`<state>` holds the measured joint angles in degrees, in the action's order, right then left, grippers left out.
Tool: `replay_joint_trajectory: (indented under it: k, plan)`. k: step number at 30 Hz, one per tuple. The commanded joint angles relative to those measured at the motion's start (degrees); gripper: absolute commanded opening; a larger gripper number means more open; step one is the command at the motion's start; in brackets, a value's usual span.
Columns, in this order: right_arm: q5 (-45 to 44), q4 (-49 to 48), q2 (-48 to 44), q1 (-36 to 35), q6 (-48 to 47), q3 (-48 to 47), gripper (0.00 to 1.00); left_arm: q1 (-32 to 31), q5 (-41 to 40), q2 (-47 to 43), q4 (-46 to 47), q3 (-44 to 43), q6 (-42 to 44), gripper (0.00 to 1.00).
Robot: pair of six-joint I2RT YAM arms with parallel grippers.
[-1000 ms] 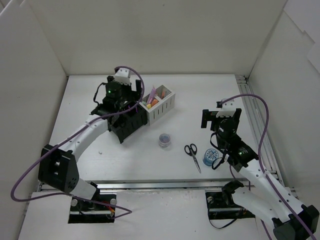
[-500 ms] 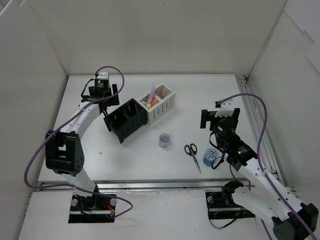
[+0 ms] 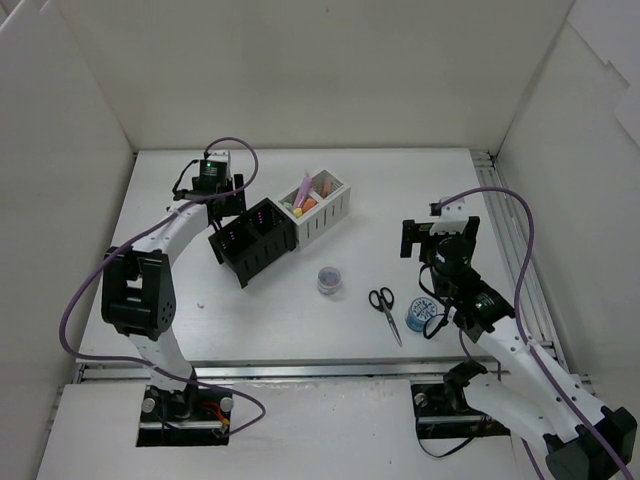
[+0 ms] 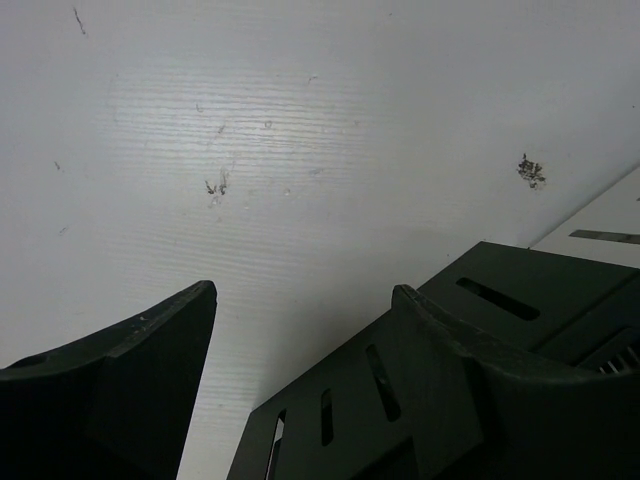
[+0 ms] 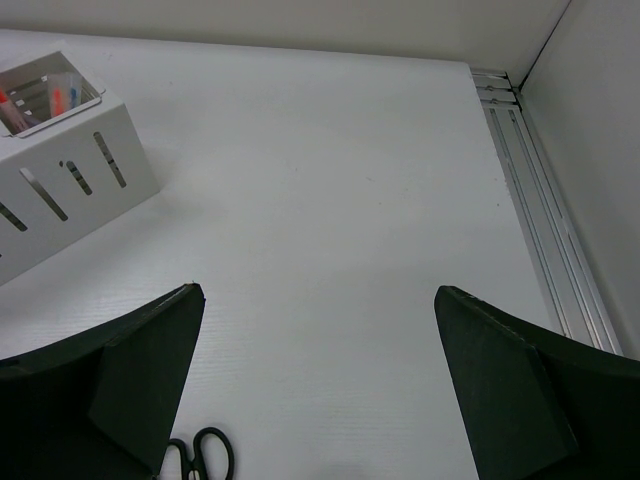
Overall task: Sort the stationery into containers
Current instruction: Move the storage box to the center of the board.
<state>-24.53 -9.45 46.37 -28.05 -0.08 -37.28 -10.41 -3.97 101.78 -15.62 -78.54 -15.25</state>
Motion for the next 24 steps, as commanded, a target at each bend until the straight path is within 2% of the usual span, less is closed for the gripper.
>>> replay_joint_trajectory:
  k: [1, 10, 24]
  plan:
    - [0.2, -2.9, -0.6, 0.4, -0.2, -1.3, 0.98, -1.4, 2.9, -2.4, 0.2, -1.8, 1.4, 0.66]
    - [0.1, -3.2, -0.6, 0.5, -0.2, -1.2, 0.98, -2.0, 1.7, -4.6, 0.2, 0.8, -0.6, 0.62]
    - [0.2, -3.6, -0.5, 0.5, -0.1, -1.2, 0.98, -4.9, -0.2, -7.8, 0.6, 2.5, -0.8, 0.61]
